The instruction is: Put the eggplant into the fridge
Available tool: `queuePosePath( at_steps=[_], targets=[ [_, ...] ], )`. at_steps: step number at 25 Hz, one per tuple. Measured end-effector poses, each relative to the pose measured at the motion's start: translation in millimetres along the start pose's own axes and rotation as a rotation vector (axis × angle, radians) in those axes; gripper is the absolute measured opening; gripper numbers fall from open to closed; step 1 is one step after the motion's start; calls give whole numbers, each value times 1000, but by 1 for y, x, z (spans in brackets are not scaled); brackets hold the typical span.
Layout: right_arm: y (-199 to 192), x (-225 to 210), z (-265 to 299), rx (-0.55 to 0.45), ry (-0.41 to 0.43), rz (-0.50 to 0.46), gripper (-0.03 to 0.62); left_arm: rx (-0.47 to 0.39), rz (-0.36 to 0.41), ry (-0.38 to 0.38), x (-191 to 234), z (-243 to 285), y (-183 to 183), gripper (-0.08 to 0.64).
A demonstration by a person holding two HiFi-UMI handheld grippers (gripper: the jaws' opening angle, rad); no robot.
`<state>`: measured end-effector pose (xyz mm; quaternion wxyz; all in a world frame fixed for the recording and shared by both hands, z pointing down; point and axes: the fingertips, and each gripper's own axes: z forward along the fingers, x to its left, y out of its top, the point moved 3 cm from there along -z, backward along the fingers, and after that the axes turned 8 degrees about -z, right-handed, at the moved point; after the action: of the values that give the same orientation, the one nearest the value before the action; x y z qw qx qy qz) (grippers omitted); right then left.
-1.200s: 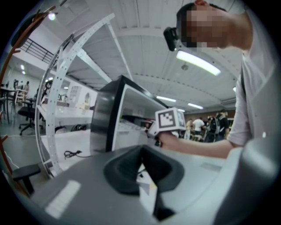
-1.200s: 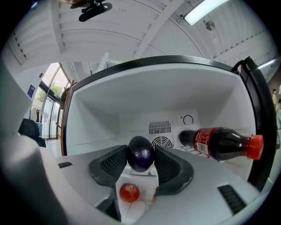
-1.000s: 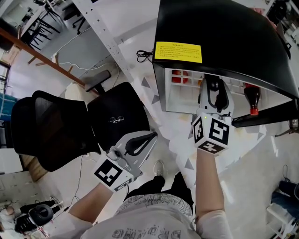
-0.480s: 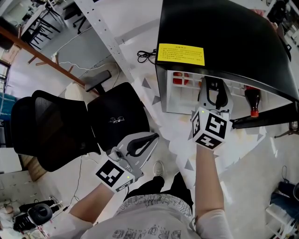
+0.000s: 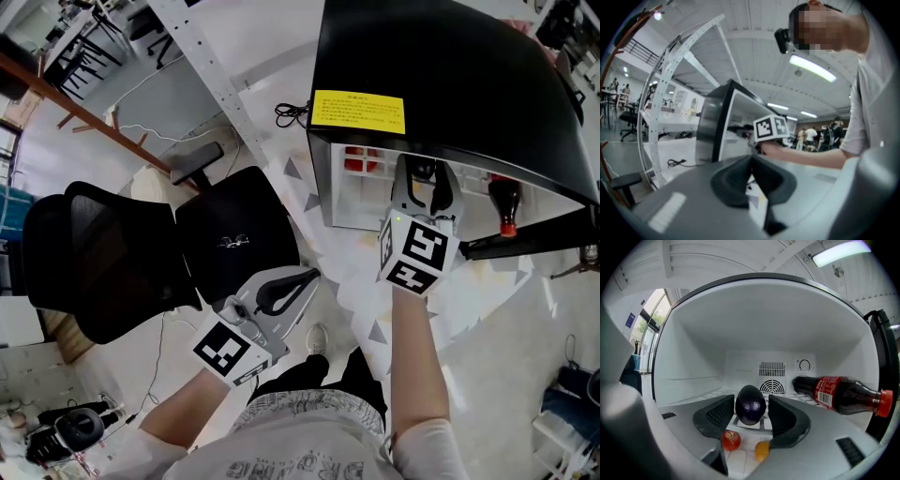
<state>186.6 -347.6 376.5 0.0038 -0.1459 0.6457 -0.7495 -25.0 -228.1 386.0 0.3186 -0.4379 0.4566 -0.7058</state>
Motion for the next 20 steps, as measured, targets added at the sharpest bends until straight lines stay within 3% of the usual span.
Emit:
queuePosePath(
  at_steps=[20],
  targets=[
    [5, -10, -18, -29, 67, 18, 235, -8, 14, -3, -21, 3, 1, 11]
  ],
)
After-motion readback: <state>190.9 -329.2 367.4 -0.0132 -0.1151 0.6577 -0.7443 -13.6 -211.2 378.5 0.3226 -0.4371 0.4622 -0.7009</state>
